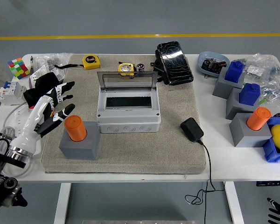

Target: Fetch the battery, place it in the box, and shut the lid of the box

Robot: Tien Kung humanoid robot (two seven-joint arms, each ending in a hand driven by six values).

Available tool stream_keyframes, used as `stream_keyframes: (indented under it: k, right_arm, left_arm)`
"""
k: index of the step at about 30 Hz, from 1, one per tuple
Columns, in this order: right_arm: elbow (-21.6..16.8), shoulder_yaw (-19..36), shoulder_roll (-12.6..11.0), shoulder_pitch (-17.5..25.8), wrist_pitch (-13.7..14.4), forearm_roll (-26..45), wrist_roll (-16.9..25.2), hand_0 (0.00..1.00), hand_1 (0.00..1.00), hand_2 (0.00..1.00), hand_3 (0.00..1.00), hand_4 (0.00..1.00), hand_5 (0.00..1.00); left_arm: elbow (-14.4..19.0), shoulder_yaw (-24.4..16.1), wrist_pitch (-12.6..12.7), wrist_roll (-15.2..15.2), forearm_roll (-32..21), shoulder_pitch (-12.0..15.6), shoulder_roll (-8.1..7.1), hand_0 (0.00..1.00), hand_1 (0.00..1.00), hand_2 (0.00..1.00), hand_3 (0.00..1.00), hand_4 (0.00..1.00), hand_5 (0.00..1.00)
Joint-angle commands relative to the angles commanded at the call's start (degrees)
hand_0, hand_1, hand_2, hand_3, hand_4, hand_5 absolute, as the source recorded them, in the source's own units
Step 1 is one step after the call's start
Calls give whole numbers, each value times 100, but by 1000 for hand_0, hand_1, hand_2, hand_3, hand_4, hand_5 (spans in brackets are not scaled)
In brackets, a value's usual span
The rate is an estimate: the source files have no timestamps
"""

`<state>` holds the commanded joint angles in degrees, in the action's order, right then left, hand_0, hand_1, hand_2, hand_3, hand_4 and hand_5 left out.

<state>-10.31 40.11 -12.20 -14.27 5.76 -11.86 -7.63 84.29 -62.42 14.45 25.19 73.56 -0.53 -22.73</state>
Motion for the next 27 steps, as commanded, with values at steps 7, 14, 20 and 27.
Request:
stream_keyframes:
  k: [7, 14, 20, 27]
  right_arm:
    - [0, -11, 6, 12, 2, 15, 2, 637, 692, 674, 551, 915, 497]
    - [0, 36, 21, 35, -1, 2, 14, 638, 693, 674, 551, 916, 500]
    - [0, 75, 32, 57, 3, -23, 14, 637, 692, 674, 551, 916, 501]
    - [0, 98, 52, 63, 8, -25, 16, 638, 693, 674, 551, 916, 501]
  left_arm:
    - [-167, 261, 220, 103, 84, -31, 31, 774, 927, 912, 862, 998, 590]
    - [-296, 448, 371, 145, 134, -24, 101, 689, 810, 845, 827, 998, 114]
    - [-415, 523, 425, 181, 156, -25, 143, 654, 787, 829, 818, 998, 74]
    - [-540, 612, 476, 254, 14, -62, 140, 622, 726, 772, 785, 998, 8]
